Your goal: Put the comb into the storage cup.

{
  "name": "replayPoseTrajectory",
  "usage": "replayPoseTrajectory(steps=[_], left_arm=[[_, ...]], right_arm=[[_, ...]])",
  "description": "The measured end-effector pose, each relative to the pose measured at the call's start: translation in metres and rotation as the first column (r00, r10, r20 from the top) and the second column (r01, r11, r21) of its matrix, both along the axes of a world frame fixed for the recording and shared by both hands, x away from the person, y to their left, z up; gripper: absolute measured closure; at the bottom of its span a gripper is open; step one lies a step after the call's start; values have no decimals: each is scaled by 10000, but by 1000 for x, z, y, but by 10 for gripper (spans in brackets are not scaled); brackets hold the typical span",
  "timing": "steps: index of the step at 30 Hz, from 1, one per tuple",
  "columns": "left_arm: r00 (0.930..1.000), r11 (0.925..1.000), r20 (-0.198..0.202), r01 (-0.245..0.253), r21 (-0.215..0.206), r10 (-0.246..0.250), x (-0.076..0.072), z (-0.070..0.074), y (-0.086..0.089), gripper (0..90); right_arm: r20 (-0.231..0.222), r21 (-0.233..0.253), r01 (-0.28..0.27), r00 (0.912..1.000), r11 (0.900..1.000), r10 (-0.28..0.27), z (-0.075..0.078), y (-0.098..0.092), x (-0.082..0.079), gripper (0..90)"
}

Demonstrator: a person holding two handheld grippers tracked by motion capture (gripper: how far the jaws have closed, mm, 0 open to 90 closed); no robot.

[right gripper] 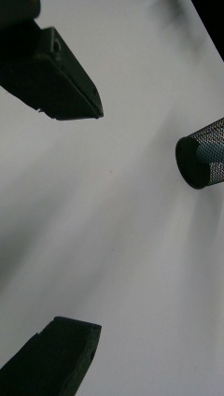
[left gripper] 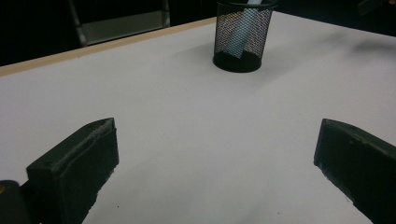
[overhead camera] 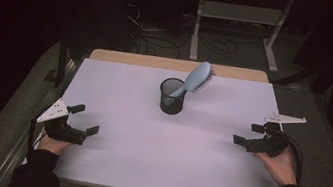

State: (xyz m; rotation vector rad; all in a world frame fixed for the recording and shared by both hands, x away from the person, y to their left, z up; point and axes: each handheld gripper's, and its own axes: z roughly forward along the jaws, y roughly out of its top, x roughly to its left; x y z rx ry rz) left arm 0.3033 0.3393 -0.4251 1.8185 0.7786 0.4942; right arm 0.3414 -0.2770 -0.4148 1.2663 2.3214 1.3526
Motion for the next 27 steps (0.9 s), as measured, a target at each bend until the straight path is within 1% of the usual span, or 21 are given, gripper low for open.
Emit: replayPoseTrajectory(steps=[4,6,15,18,27], left_arm=[[10000,10000,-19,3,-8,-3,0,0,0,0],[10000,10000,-31,9,-17,-10,0,0,0,0],[10000,10000,-56,9,-12,-9,0,-1,0,0],[10000,10000,-66,-7,-31,7,0,-1,0,0],[10000,10000,-58,10,-31,-10,0,-1,0,0]], right_arm=[[-19,-71,31,10000,10000,-31,-3,-3,-5,0],[116,-113,41,9999,9999,-40,-4,-4,-7,0],[85,-398,1,10000,9992,3,-10,-3,-15,0],[278,-494,6,9996,9988,8,-11,-2,-18,0],[374,-649,56,9993,9979,-32,-15,-3,-28,0]])
